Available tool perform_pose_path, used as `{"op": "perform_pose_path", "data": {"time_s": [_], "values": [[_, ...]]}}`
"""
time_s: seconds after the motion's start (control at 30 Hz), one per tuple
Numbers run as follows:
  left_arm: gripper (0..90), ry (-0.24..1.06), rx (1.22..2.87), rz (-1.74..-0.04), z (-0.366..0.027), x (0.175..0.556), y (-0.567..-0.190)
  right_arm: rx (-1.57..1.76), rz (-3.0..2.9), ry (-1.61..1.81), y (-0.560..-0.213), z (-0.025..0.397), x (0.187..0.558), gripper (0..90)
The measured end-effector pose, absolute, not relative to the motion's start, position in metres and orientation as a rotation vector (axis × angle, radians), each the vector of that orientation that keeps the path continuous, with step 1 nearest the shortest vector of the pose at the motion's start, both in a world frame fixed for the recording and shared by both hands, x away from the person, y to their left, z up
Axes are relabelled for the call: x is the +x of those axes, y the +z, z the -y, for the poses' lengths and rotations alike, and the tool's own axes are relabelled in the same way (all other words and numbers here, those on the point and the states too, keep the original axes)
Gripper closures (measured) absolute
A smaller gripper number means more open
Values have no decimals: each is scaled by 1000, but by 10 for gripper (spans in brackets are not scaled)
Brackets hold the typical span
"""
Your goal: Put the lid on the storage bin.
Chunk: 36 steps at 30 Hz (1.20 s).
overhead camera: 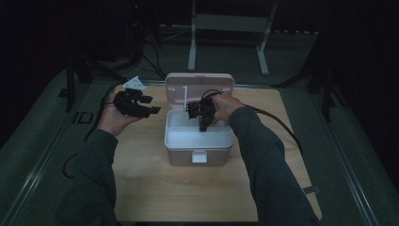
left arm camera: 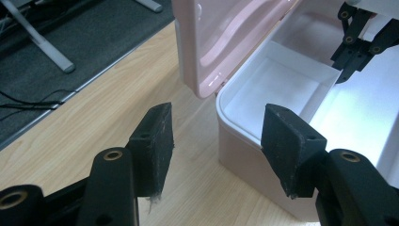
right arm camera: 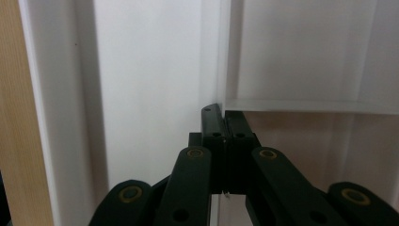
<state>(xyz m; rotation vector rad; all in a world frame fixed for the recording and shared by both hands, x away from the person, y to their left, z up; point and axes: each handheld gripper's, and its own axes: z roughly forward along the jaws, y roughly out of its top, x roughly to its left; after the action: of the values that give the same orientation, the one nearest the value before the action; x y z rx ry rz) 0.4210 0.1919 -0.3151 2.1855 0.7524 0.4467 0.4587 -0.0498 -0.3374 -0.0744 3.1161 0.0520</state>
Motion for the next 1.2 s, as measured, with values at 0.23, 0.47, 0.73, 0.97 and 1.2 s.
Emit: {"op": "perform_pose_path", "data": {"time_s": [0.23, 0.47, 0.73, 0.97, 1.2], "values": [[438, 451, 2177, -760, -192, 423, -315, -49, -3104, 126, -331, 61, 464, 776], [444, 451, 2168, -765, -191, 425, -315, 91, -3061, 244, -308, 101, 469, 720], [547, 452, 2139, -783, -192, 434, -313, 319, -2929, 377, -293, 166, 476, 862], [889, 446, 2118, -828, -195, 451, -309, 481, -2809, 497, -280, 195, 490, 900], [896, 439, 2117, -845, -192, 465, -300, 539, -2735, 530, -272, 196, 499, 900]]}}
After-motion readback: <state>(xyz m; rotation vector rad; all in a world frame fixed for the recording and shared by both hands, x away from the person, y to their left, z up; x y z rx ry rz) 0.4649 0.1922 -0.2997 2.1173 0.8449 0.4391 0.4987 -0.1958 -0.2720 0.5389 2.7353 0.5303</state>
